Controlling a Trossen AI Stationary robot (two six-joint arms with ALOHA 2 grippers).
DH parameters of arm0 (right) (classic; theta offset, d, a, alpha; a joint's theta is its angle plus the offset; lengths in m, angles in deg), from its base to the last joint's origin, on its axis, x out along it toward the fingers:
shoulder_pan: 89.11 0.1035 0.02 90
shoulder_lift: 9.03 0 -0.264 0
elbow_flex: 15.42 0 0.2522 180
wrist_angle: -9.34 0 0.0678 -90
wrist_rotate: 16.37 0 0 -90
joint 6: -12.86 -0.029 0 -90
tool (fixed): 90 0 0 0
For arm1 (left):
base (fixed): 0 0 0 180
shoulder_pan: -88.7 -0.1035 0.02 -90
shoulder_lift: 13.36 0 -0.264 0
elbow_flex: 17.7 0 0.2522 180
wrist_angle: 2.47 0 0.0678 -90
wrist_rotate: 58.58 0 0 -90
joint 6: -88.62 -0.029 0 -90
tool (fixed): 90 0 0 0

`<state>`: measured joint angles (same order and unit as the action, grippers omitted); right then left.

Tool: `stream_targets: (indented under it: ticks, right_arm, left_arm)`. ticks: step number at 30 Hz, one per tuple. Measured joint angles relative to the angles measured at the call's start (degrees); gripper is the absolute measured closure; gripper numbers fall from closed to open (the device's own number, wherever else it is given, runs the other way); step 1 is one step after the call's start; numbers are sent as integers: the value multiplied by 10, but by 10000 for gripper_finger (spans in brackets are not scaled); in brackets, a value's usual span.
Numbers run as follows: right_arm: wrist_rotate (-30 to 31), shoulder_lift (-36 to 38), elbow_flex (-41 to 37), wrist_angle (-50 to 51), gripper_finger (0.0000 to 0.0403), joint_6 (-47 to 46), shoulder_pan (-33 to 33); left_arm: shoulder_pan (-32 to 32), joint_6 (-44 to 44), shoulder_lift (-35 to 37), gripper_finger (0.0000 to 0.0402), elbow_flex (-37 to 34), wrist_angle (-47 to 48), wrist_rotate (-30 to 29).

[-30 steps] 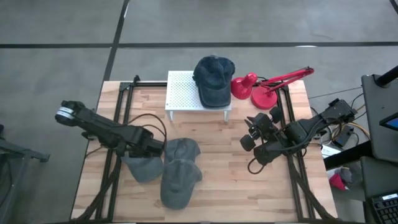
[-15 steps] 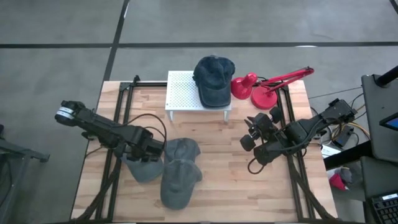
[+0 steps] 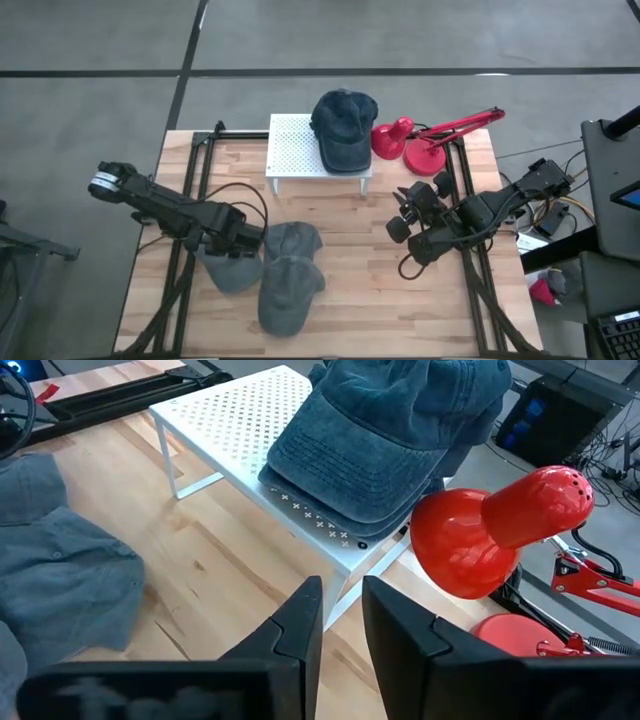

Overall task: Pick & Place hat
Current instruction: Put the top left gray cap on the shelf

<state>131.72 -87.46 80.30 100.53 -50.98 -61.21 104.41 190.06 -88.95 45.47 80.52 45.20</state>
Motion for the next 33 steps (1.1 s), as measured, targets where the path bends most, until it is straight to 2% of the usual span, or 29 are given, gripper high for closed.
stream_targets:
  ticks: [7,13,19,25,28,33]
  right_arm:
    - [0,0,0,0,346,0,0]
    - [0,0,0,0,351,0,0]
    - [0,0,0,0,351,0,0]
    - [0,0,0,0,351,0,0]
    - [0,0,0,0,351,0,0]
    - [0,0,0,-1,351,-4,0]
  left_arm:
    - [0,-13,0,277,0,0,-9]
    - [0,-13,1,226,0,-2,-13]
    - [0,96,3,178,0,5,-16]
    - [0,129,15,172,0,-43,-47]
    - [0,147,17,172,0,-38,-71]
    - [0,170,17,172,-13,-17,-73]
